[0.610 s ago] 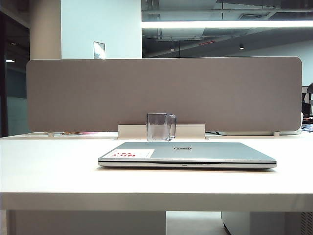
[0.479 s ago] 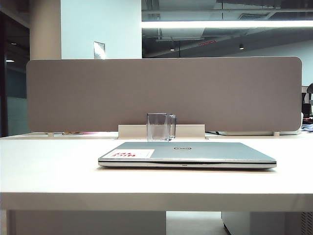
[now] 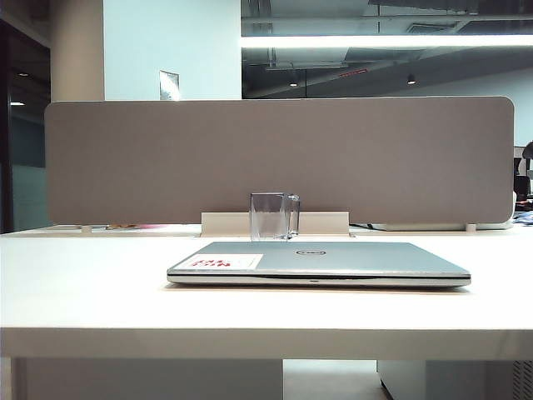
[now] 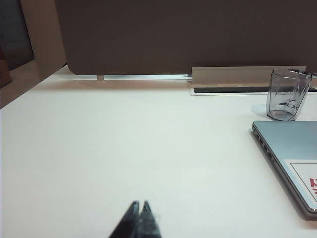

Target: Pick up the water cup and place it on the right side of the laptop.

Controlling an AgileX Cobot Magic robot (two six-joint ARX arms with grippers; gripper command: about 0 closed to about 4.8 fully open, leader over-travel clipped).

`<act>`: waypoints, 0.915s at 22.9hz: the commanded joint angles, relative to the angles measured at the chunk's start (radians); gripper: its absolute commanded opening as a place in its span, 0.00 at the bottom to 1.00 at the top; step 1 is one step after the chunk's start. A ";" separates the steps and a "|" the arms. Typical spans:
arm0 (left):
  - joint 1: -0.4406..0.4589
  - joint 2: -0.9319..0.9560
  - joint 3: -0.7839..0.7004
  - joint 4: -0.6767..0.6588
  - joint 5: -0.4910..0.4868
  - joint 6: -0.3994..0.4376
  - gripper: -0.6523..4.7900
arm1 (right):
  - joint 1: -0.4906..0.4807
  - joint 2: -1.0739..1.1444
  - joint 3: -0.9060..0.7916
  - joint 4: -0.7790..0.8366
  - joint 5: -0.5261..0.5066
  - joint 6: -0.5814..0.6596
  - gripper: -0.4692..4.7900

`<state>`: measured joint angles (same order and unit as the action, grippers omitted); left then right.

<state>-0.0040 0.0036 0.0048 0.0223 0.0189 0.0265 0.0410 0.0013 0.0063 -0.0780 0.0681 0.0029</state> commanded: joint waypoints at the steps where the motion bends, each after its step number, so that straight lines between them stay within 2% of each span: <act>1: -0.001 0.000 0.003 0.013 0.004 0.000 0.11 | 0.002 -0.002 -0.006 0.015 -0.014 0.016 0.07; 6: -0.001 0.000 0.003 0.012 0.004 -0.001 0.11 | 0.002 -0.002 -0.006 0.031 -0.029 0.040 0.07; 8: -0.001 0.000 0.003 0.013 0.004 -0.001 0.11 | 0.002 -0.002 -0.006 0.063 -0.057 0.093 0.07; 11: -0.001 0.000 0.003 0.013 0.011 -0.001 0.11 | 0.009 -0.002 0.001 0.133 -0.101 0.102 0.07; 21: -0.001 0.000 0.003 0.008 0.012 -0.001 0.11 | 0.009 0.017 0.150 0.108 -0.143 0.102 0.07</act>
<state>-0.0040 0.0029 0.0048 0.0223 0.0257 0.0265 0.0505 0.0067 0.1406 0.0334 -0.0635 0.1013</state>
